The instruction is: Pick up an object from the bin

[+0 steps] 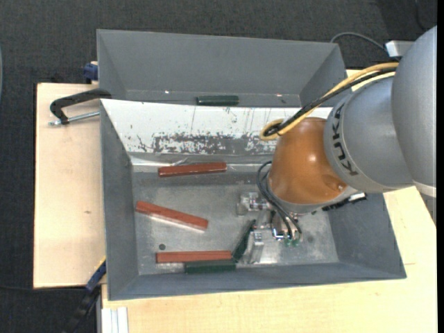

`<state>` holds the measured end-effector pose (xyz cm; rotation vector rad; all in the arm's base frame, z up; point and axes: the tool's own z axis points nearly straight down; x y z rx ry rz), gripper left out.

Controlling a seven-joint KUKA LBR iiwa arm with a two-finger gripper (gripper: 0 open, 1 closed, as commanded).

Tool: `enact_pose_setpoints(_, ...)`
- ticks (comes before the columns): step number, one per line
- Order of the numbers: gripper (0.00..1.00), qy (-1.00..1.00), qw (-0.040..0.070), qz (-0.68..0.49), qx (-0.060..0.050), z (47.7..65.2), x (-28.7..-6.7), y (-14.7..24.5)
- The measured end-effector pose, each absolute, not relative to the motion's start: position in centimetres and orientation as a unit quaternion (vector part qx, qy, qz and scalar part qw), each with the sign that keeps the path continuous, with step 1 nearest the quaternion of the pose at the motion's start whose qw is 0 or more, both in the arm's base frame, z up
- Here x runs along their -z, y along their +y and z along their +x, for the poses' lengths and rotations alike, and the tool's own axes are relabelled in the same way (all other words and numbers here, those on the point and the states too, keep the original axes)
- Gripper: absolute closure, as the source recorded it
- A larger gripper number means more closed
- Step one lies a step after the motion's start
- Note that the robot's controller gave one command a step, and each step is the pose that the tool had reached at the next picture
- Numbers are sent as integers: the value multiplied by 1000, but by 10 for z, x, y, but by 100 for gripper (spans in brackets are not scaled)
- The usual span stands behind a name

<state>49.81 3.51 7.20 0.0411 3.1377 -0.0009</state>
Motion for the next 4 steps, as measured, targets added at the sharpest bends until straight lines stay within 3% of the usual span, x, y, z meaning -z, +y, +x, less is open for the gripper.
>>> enact_pose_setpoints(1,0,1000,2,10,-1,498,-72,52)
enact_pose_setpoints(2,100,1000,3,-29,-1,548,-71,27)
enact_pose_setpoints(3,0,1000,3,-30,0,548,-71,27)
enact_pose_setpoints(4,0,1000,3,-30,0,548,-71,27)
